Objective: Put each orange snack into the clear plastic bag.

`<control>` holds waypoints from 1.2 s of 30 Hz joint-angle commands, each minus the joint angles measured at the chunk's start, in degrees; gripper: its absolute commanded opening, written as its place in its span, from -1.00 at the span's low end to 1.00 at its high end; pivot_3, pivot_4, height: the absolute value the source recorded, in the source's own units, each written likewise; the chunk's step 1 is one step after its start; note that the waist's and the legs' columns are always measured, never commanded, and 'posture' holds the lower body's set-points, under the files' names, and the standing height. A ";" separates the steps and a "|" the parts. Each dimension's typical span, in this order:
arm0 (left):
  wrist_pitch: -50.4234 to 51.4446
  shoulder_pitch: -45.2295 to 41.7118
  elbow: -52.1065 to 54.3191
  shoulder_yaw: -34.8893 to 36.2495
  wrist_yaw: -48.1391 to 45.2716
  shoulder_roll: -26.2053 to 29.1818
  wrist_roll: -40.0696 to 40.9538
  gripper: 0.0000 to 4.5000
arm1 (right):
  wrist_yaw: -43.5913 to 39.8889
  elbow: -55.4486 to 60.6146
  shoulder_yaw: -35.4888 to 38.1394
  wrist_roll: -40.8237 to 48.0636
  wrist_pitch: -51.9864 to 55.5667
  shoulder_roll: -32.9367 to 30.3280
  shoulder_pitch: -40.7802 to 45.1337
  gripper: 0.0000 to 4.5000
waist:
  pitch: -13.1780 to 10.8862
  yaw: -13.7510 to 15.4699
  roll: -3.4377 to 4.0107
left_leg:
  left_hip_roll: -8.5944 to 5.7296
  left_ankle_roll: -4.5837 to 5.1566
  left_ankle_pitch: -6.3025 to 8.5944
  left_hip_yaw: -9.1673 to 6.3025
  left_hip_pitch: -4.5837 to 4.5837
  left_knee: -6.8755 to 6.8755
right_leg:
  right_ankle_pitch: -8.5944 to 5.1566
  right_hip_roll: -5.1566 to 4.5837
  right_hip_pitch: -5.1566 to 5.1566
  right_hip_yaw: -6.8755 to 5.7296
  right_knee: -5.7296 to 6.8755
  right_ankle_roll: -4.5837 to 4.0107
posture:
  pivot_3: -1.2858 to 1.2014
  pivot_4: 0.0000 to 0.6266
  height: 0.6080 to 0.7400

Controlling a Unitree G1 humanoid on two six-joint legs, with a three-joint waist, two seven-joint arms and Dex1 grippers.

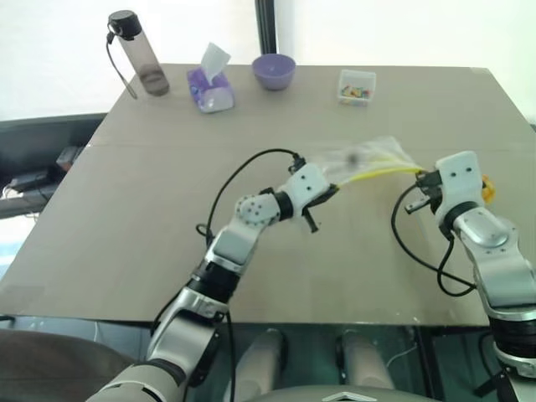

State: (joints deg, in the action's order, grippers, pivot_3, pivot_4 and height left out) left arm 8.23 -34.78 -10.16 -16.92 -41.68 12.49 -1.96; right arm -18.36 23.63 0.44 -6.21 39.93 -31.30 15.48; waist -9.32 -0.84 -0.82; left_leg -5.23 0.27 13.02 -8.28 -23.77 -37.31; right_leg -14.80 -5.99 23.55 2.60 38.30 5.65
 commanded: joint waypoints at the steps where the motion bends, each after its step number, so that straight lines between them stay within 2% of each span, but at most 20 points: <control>1: -0.67 0.26 3.24 -0.31 -1.22 0.16 0.99 -1.00 | -0.23 1.29 -0.26 -0.15 -1.80 0.26 1.51 -0.99 | 0.00 0.00 0.00 | 0.00 0.00 0.00 0.00 0.00 0.00 | 0.00 0.00 0.00 0.00 0.00 0.00 | 0.03 -0.52 1.00; 15: 1.32 -0.04 3.03 -0.07 -1.78 -0.90 1.99 -1.00 | -2.21 2.18 -7.57 -2.97 -3.52 -0.12 4.77 -0.99 | 0.00 -0.01 0.00 | 0.00 0.00 0.00 0.00 0.00 0.00 | 0.00 0.00 0.00 0.00 0.00 0.00 | 0.03 -0.52 1.00; 17: 4.31 -0.21 3.46 0.58 -1.85 -1.83 3.61 -1.00 | -2.89 2.75 -8.71 -3.66 -3.80 -0.51 4.87 -0.76 | 0.00 -0.02 0.00 | 0.00 0.00 0.00 -0.01 0.00 0.00 | 0.00 0.00 0.00 -0.01 0.00 0.00 | 0.03 -0.52 1.00; 19: 11.36 -0.53 4.64 2.57 -1.86 -3.63 7.76 -1.00 | -3.30 3.39 -9.16 -4.14 -3.77 -0.71 4.60 -0.39 | 0.00 -0.04 0.00 | -0.01 0.00 0.00 -0.01 0.00 -0.01 | 0.00 0.00 0.00 -0.01 0.00 0.00 | 0.03 -0.52 1.00; 20: 14.25 -0.77 5.07 3.41 -1.78 -4.26 9.33 -1.00 | -3.40 3.61 -9.15 -4.30 -3.71 -0.76 4.42 -0.11 | 0.00 -0.04 0.00 | -0.01 0.00 0.00 -0.01 0.00 -0.01 | 0.00 0.00 0.00 -0.01 0.00 0.00 | 0.03 -0.52 1.00; 25: 26.01 -3.42 6.60 6.84 -1.07 -5.53 15.30 -1.00 | -4.96 6.79 -6.56 -4.50 -2.69 -3.03 0.88 0.97 | 0.00 0.02 0.00 | -0.01 0.00 0.00 -0.04 -0.01 -0.02 | 0.00 0.01 0.00 -0.04 0.01 0.00 | 0.03 -0.52 1.00; 31: 33.33 -6.02 9.21 7.92 -1.75 -5.20 19.90 -1.00 | -6.15 11.63 -1.18 -2.33 1.95 -3.18 0.30 0.99 | 0.00 -0.06 0.00 | 0.02 0.00 0.00 -0.01 0.02 -0.04 | 0.00 0.01 -0.01 0.00 0.04 0.00 | 0.03 -0.52 1.00; 36: 35.83 -6.56 10.13 7.24 -2.08 -4.96 21.95 -1.00 | -5.37 12.23 -0.03 -1.09 4.08 -1.16 1.22 0.99 | 0.00 -0.08 0.00 | 0.06 0.00 0.00 0.00 0.02 -0.04 | 0.00 0.02 -0.02 0.00 0.05 0.00 | 0.03 -0.52 1.00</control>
State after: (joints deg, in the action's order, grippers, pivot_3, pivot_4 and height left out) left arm 43.72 -40.41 -2.81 -9.61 -43.35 7.58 18.61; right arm -24.35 33.50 -1.33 -7.74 43.79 -32.67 15.50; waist -9.32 -0.92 -0.82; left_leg -5.10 0.26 13.02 -8.28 -23.75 -37.35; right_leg -14.81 -5.97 23.54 2.61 38.35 5.65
